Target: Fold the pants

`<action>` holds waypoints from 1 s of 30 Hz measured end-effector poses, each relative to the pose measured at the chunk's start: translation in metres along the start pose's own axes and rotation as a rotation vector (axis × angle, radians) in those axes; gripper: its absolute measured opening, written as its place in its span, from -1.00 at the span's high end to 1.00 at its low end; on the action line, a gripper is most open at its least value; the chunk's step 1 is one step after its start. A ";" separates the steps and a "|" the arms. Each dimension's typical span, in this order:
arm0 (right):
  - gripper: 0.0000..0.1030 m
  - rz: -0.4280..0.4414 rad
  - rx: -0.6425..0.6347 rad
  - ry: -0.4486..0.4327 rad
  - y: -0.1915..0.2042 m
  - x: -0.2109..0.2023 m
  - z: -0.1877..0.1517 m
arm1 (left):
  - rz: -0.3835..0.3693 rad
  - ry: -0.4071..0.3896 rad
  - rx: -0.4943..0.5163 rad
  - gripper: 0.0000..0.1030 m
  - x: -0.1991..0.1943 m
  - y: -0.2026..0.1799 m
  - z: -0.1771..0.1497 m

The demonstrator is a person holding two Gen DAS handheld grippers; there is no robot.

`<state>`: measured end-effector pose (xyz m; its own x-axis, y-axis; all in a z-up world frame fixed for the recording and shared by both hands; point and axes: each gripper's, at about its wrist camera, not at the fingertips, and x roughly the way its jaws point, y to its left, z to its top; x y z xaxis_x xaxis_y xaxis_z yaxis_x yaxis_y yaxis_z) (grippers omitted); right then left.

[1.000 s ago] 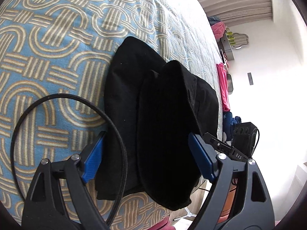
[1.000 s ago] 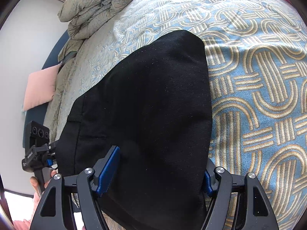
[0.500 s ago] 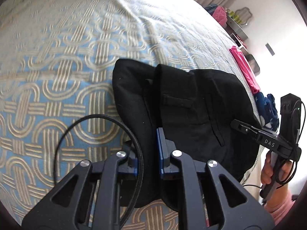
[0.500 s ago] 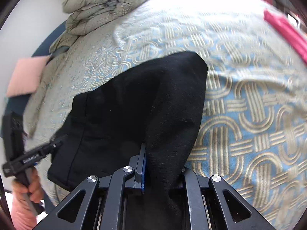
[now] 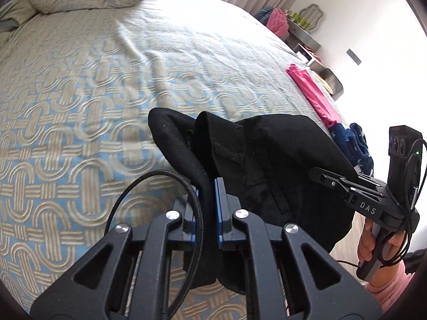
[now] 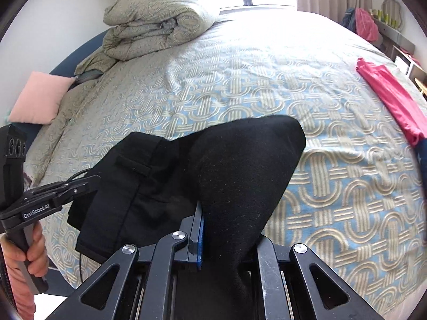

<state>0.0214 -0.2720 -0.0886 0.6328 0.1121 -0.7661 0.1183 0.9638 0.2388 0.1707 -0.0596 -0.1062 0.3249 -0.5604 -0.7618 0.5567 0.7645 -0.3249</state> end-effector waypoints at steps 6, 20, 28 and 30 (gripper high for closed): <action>0.79 -0.097 0.042 -0.067 -0.041 -0.025 0.013 | -0.090 -0.053 0.132 0.90 0.016 -0.063 0.034; 0.78 -0.175 0.154 0.035 -0.137 -0.017 -0.020 | 0.006 0.145 0.131 -0.59 0.093 -0.063 0.026; 0.77 -0.167 0.151 0.033 -0.136 -0.018 -0.019 | -0.114 0.236 -0.028 0.04 0.130 -0.031 0.014; 0.77 -0.173 0.158 0.026 -0.136 -0.018 -0.018 | -0.118 0.255 -0.043 0.82 0.131 -0.033 0.018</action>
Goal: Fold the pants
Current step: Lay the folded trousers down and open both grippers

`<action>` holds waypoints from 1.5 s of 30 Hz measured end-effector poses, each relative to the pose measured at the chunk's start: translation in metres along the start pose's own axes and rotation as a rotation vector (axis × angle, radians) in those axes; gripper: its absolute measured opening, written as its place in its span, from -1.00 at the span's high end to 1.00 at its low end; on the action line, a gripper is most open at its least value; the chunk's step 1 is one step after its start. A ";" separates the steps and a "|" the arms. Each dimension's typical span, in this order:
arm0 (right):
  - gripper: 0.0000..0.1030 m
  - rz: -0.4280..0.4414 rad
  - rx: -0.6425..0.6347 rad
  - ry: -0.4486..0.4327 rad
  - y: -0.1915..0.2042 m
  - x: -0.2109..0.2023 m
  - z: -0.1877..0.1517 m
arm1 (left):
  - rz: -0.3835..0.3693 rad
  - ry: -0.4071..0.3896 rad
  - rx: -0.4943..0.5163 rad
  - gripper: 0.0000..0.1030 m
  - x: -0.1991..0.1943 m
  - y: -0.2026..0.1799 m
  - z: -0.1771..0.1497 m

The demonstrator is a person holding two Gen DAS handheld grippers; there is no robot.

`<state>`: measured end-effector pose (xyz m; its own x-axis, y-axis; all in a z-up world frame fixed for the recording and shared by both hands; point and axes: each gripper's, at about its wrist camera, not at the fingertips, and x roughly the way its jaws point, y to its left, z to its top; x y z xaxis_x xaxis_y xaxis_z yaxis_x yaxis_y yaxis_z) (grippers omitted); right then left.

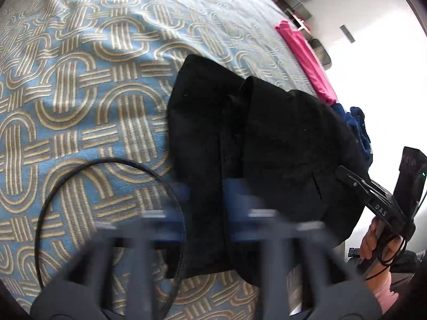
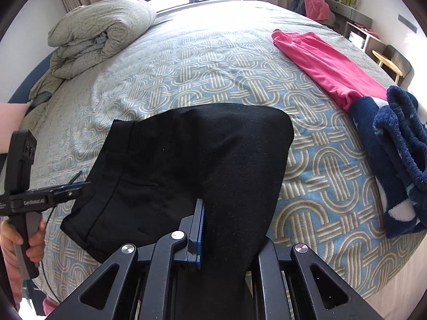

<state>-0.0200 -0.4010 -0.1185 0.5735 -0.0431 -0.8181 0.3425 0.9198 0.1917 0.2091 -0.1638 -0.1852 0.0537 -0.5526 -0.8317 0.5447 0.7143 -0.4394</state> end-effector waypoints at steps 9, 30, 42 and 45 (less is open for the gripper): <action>0.79 -0.140 -0.031 -0.148 0.002 -0.030 0.032 | -0.011 -0.141 0.245 0.86 -0.027 -0.089 0.027; -0.20 -0.510 -0.025 -0.246 -0.013 -0.100 0.007 | 0.104 -0.266 0.407 -0.58 -0.063 -0.169 -0.012; -0.43 -0.373 -0.048 -0.365 0.073 -0.170 -0.048 | 0.136 -0.346 0.365 -0.59 -0.125 -0.170 -0.070; -0.43 -0.319 -0.002 -0.327 0.066 -0.172 -0.063 | 0.153 -0.348 0.364 -0.59 -0.133 -0.168 -0.079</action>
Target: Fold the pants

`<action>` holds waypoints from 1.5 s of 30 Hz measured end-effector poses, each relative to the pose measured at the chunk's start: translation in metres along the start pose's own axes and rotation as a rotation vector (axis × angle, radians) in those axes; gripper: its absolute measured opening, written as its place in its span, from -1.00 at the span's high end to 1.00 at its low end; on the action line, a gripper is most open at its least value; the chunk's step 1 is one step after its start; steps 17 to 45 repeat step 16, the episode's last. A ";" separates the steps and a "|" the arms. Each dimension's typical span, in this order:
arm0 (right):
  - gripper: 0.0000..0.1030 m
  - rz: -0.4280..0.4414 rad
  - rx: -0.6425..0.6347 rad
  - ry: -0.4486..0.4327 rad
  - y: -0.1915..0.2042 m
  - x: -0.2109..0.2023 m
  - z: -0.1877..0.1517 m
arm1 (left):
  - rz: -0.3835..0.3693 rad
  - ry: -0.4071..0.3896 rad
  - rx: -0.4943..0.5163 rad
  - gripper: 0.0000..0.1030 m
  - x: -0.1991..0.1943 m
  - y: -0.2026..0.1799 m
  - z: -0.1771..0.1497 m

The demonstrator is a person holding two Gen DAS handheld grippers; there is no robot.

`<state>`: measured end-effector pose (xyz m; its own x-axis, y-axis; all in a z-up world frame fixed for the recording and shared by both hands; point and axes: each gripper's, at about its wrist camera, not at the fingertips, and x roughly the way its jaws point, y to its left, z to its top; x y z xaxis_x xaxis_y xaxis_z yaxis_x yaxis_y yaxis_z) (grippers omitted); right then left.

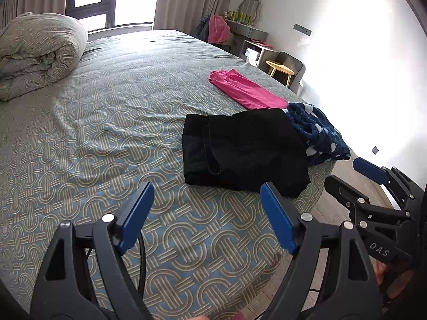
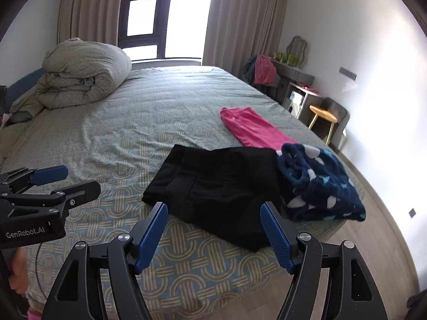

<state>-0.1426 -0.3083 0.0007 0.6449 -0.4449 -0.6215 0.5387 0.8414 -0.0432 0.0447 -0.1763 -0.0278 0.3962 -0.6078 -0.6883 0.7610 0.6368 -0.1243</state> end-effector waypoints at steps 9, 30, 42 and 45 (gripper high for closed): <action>-0.43 0.019 0.137 0.064 -0.027 -0.015 -0.024 | 0.034 -0.034 0.061 -0.59 -0.016 -0.021 -0.003; -0.43 0.028 0.208 0.050 -0.045 -0.025 -0.027 | 0.026 -0.046 0.117 -0.59 -0.018 -0.044 -0.007; -0.43 0.028 0.208 0.050 -0.045 -0.025 -0.027 | 0.026 -0.046 0.117 -0.59 -0.018 -0.044 -0.007; -0.43 0.028 0.208 0.050 -0.045 -0.025 -0.027 | 0.026 -0.046 0.117 -0.59 -0.018 -0.044 -0.007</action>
